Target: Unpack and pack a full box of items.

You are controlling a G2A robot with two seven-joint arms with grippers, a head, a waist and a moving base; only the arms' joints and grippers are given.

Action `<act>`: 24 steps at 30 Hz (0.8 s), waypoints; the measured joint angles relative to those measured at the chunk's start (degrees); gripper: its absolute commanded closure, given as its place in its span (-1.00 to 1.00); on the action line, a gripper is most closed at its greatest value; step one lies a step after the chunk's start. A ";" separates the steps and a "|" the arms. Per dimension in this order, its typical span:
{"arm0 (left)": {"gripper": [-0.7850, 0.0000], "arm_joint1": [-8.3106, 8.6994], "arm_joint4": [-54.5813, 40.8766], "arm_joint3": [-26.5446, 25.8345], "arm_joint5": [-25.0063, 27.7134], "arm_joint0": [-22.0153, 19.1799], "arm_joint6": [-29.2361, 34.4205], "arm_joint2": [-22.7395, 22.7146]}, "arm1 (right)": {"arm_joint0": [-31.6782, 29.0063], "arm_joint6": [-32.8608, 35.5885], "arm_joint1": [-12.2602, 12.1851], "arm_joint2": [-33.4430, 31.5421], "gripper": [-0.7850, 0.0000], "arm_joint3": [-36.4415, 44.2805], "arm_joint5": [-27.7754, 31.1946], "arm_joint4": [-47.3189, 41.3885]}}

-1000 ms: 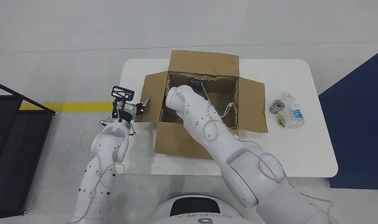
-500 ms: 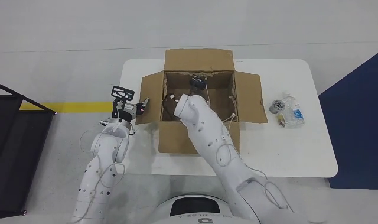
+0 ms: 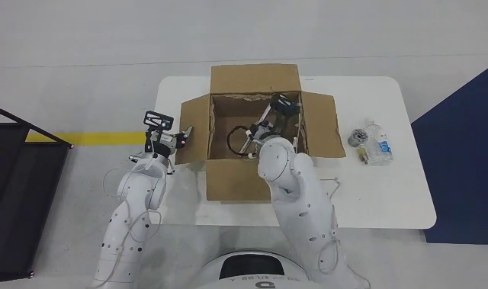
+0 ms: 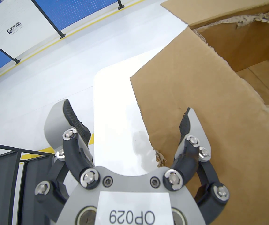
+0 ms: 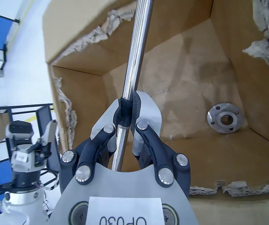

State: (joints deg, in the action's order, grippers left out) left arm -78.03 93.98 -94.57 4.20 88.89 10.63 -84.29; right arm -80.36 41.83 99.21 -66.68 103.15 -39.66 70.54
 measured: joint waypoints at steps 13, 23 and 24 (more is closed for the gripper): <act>-1.00 0.00 0.00 0.00 0.00 0.00 0.00 0.00 | -18.62 -18.85 -2.11 -13.84 1.00 22.56 12.39 -22.17; -1.00 0.00 0.00 0.00 0.00 0.00 0.00 0.00 | -35.74 -30.54 -2.35 -33.40 1.00 24.76 24.26 -47.85; -1.00 0.00 0.00 0.00 0.00 0.00 0.00 0.00 | -36.89 -31.40 -2.34 -35.20 1.00 23.46 25.53 -50.75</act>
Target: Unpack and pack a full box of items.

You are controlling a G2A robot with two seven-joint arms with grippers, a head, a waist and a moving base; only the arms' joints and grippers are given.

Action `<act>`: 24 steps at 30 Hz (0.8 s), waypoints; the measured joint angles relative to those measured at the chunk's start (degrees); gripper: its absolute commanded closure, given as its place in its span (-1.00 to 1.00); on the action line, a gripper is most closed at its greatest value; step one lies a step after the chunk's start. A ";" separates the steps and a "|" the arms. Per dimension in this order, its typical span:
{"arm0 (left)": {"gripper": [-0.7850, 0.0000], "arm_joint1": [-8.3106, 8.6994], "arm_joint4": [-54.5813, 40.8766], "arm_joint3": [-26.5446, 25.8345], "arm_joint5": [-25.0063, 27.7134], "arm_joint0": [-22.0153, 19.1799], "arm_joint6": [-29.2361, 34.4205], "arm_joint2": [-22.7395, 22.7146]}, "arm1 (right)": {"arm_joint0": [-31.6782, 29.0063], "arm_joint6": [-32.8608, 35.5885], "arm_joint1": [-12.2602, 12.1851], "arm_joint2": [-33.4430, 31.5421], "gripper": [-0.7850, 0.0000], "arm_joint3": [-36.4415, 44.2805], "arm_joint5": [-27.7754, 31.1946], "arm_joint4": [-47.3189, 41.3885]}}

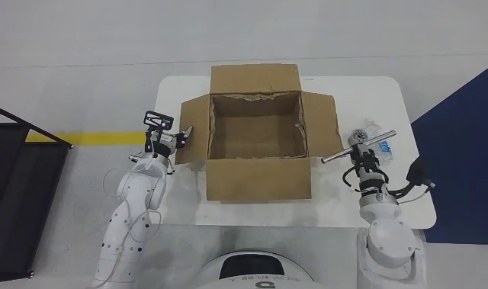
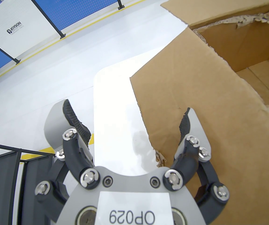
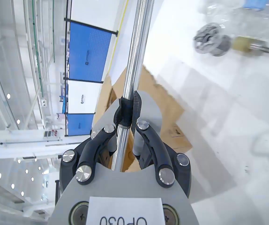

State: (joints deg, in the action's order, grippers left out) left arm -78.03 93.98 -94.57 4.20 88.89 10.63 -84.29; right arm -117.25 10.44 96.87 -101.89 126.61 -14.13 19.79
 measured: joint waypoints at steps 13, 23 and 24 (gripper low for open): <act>-1.00 0.00 0.00 0.00 0.00 0.00 0.00 0.00 | 5.94 1.49 -1.51 -7.67 1.00 -18.07 -1.17 -5.54; -1.00 0.00 0.00 0.00 0.00 0.00 0.00 0.00 | 14.26 2.98 -3.02 -9.56 1.00 -27.43 -6.86 -2.31; -1.00 0.00 0.00 0.00 0.00 0.00 0.00 0.00 | 14.55 3.28 -3.16 -9.78 1.00 -27.86 -6.96 -2.18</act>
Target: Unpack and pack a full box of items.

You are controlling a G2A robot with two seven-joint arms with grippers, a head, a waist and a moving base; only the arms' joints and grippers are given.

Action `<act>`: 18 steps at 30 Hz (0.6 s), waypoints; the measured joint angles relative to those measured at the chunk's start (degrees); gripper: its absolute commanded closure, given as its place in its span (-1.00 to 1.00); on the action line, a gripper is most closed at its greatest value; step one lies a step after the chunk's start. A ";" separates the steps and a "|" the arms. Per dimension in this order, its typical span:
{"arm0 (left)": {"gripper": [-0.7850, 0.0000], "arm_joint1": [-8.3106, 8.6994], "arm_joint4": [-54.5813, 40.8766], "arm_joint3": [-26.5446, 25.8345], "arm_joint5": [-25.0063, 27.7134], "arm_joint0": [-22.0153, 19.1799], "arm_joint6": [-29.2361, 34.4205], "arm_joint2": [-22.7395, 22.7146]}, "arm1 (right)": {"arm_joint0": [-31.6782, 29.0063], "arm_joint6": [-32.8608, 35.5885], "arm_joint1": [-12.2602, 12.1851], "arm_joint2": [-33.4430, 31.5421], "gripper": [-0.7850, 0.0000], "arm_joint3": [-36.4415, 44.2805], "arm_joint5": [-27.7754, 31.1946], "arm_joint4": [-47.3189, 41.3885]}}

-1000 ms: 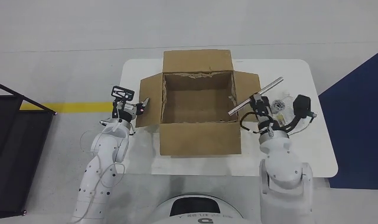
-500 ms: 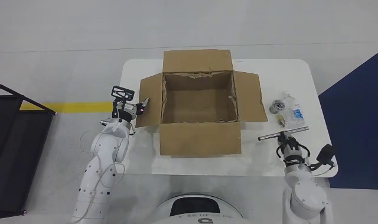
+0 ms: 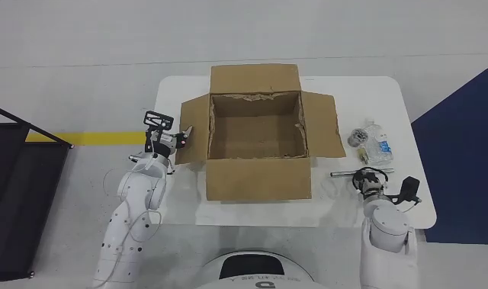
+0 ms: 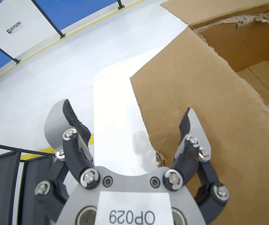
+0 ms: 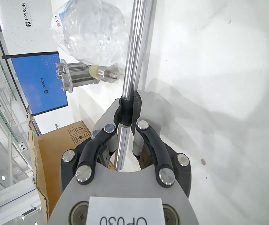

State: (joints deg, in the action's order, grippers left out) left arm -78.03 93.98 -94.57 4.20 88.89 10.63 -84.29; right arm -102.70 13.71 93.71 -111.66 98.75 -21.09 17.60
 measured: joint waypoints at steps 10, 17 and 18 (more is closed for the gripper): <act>-1.00 0.00 0.00 0.00 0.00 0.00 0.00 0.00 | 0.57 0.61 -0.79 -0.36 0.73 -0.39 -0.33 0.04; -1.00 0.00 0.00 0.00 0.00 0.00 0.00 0.00 | 0.87 0.80 -1.22 0.13 0.47 -0.23 -1.17 0.22; -1.00 0.00 0.00 0.00 0.00 0.00 0.00 0.00 | 0.90 0.80 -1.29 0.25 0.46 -0.15 -1.31 0.24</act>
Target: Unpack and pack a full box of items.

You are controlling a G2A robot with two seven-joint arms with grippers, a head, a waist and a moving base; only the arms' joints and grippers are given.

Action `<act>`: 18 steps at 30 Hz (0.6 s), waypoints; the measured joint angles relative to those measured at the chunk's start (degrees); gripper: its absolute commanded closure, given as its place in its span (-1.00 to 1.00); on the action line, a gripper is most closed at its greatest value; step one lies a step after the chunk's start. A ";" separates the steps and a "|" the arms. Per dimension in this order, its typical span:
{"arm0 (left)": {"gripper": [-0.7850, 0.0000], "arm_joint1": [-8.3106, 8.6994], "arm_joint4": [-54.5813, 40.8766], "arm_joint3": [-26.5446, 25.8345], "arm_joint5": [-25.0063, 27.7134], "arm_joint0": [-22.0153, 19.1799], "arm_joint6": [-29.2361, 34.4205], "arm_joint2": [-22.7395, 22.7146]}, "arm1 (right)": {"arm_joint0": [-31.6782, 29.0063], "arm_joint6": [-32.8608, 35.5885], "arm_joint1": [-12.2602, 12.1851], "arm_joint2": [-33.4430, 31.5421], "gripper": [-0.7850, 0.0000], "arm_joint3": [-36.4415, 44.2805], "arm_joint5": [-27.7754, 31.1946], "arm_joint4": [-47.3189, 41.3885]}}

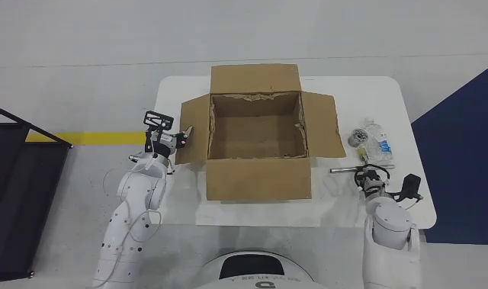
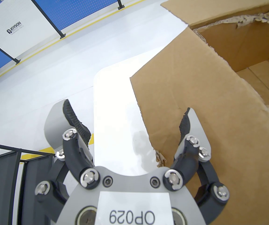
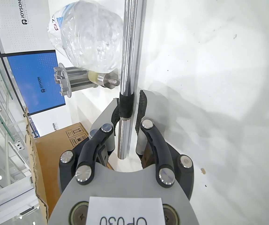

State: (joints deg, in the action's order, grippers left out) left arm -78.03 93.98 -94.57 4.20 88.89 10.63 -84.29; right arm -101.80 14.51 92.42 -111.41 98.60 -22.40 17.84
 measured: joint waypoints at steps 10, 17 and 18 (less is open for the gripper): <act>-1.00 0.00 0.00 0.00 0.00 0.00 0.00 0.00 | -1.27 -1.33 -0.28 0.93 0.39 2.20 0.00 -1.22; -1.00 0.00 0.00 0.00 0.00 0.00 0.00 0.00 | -5.30 -4.22 0.01 1.62 0.43 6.02 2.59 -4.62; -1.00 0.00 0.00 0.00 0.00 0.00 0.00 0.00 | -5.52 -4.35 0.01 1.86 0.42 6.19 2.17 -4.69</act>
State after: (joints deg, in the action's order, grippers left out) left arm -78.03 93.98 -94.57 4.20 88.89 10.63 -84.29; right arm -107.32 10.16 92.43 -109.56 104.78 -20.23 13.16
